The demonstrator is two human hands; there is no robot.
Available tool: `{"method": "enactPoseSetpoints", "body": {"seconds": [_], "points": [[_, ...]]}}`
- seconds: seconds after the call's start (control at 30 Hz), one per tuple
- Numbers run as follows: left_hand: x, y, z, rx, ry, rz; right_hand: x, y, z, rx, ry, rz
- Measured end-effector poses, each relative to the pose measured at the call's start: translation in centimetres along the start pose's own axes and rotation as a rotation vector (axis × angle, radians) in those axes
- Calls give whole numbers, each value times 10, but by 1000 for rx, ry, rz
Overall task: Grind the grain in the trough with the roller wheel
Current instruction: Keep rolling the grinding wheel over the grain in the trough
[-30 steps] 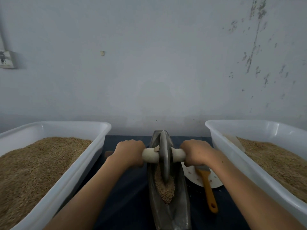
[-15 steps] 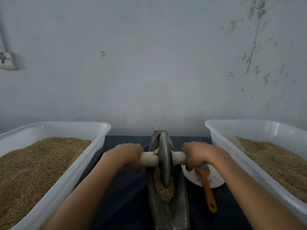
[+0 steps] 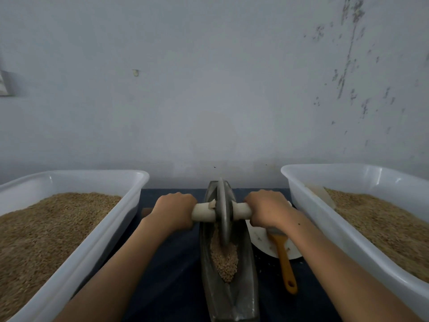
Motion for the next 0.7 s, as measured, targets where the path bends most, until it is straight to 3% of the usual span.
{"method": "enactPoseSetpoints", "body": {"seconds": [0.1, 0.2, 0.33, 0.53, 0.6, 0.7], "points": [[4, -3, 4, 78, -206, -55, 3, 1, 3, -53, -197, -33], [5, -4, 4, 138, -286, -65, 4, 2, 3, -88, -255, -50], [4, 1, 4, 31, -124, 0, 1, 2, 2, -65, -166, -31], [2, 8, -2, -11, 180, 108, -2, -1, -8, -15, 194, -28], [3, 8, -2, -12, 190, 103, -2, -2, -8, -16, 191, -27], [3, 2, 1, 7, 12, 29, 0, -1, -2, 5, 25, -20]]}}
Point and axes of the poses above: each hand's wrist, its own x-axis away from the middle knuckle, its own z-axis out of the back of the hand, y = z × x, the point moved 1 cm from there along -x, towards the middle knuckle, and after that the axes turned 11 degrees about -x, right-handed, at the moved point
